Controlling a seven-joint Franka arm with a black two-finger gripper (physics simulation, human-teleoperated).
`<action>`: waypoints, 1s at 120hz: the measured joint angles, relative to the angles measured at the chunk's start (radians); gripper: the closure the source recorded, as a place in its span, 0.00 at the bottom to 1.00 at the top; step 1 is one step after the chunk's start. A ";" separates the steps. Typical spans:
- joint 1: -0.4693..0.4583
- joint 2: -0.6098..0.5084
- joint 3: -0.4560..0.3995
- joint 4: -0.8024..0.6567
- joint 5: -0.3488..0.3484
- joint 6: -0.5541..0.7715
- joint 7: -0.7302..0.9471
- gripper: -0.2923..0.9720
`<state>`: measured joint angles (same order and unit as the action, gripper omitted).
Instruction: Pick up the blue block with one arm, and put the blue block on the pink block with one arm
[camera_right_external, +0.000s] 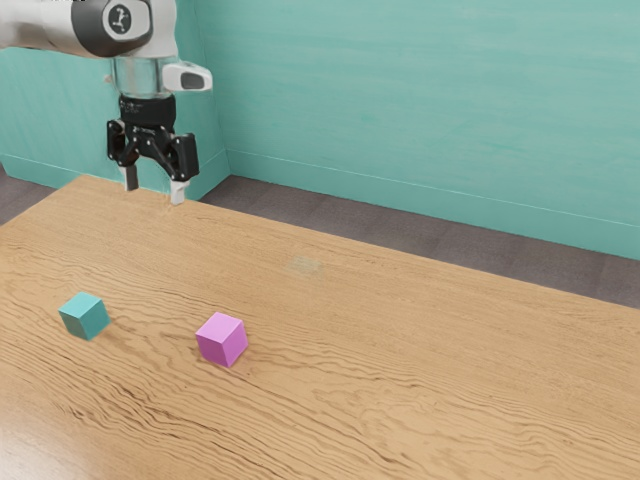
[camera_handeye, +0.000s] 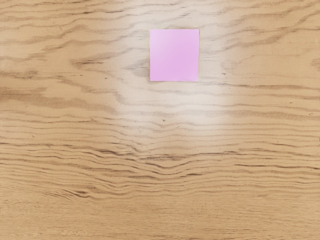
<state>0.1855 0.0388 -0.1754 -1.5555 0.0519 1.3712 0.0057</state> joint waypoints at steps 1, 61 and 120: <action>0.000 -0.001 0.000 0.000 0.000 0.011 0.000 0.23; -0.007 -0.031 0.044 -0.070 0.005 0.279 0.001 0.23; -0.005 -0.173 0.358 -0.575 0.001 0.660 0.021 0.23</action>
<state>0.1802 -0.1345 0.1822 -2.1310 0.0534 2.0313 0.0265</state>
